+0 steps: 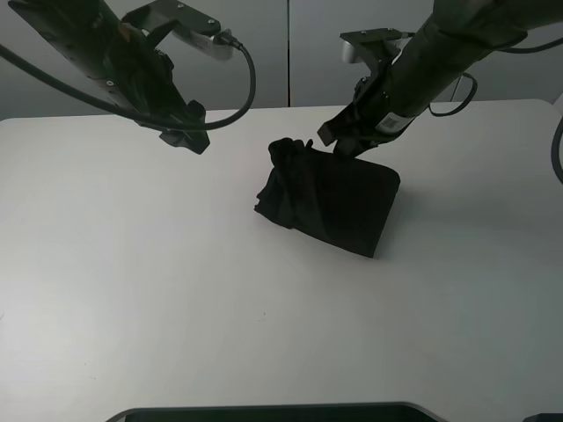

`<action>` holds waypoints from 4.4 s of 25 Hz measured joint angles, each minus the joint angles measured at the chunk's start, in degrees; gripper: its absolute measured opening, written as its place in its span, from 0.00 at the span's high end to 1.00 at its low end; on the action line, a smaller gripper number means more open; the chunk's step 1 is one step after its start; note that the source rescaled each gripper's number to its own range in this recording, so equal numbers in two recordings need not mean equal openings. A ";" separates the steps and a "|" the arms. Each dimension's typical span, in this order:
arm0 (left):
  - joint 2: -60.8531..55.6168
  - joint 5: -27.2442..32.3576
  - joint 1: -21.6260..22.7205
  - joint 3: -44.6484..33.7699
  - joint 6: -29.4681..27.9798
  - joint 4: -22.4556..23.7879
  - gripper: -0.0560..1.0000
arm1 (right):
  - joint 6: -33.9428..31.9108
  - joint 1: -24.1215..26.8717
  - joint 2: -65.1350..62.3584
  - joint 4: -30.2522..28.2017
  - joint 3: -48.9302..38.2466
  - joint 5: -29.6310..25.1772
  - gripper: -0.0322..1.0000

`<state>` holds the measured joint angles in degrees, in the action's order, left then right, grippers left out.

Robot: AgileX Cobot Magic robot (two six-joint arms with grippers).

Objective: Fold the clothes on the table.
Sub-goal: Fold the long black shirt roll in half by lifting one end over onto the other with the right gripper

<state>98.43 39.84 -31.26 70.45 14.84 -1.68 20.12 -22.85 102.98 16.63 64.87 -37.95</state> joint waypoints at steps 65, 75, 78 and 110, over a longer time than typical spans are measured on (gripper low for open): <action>26.88 -33.87 -13.83 8.65 55.66 -42.90 0.89 | 0.96 5.20 12.62 -0.92 -0.34 2.07 0.97; 26.88 -32.05 -2.93 6.65 52.86 -40.71 0.90 | 0.59 5.20 12.62 -0.82 -0.34 2.42 0.97; 26.88 -31.46 -0.74 5.95 51.68 -39.76 0.90 | 0.49 5.20 12.62 -0.82 -0.34 2.42 0.97; 28.93 -13.46 -1.31 7.93 74.81 -66.88 0.95 | 0.30 5.20 12.62 0.59 -0.34 2.95 0.97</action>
<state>127.36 26.38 -32.57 78.38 89.65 -68.56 20.42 -17.65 115.59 17.21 64.53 -35.00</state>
